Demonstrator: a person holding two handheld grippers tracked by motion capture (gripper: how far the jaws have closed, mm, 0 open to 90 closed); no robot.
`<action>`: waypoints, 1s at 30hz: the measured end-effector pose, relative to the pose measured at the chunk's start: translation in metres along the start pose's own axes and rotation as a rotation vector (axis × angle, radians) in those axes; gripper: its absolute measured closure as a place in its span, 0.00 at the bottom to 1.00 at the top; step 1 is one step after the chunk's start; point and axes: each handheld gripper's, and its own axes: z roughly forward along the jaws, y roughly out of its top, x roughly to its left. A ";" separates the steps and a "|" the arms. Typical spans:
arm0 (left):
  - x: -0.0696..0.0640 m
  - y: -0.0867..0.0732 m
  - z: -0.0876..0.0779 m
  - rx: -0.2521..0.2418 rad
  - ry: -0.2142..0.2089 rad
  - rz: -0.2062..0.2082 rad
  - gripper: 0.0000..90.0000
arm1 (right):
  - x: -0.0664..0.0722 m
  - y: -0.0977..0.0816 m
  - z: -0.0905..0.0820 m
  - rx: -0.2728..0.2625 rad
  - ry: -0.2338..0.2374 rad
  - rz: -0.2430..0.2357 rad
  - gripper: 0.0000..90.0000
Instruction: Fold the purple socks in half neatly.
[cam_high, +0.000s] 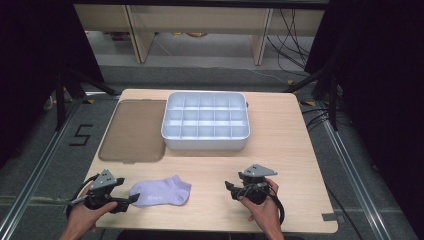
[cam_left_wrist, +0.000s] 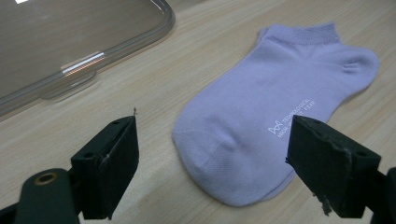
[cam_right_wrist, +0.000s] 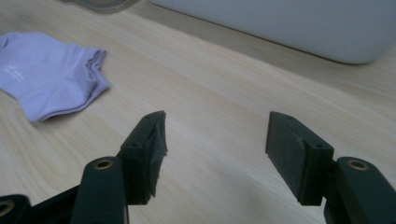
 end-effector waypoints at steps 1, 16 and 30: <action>-0.001 0.000 0.001 -0.017 -0.001 -0.020 0.18 | 0.002 0.001 0.002 0.006 0.010 -0.008 0.43; 0.002 0.000 -0.003 0.021 0.003 0.025 0.18 | 0.050 0.031 0.042 0.059 0.145 -0.108 0.62; 0.001 0.000 -0.003 0.018 0.005 0.029 0.18 | 0.099 0.048 0.087 0.124 0.246 -0.303 1.00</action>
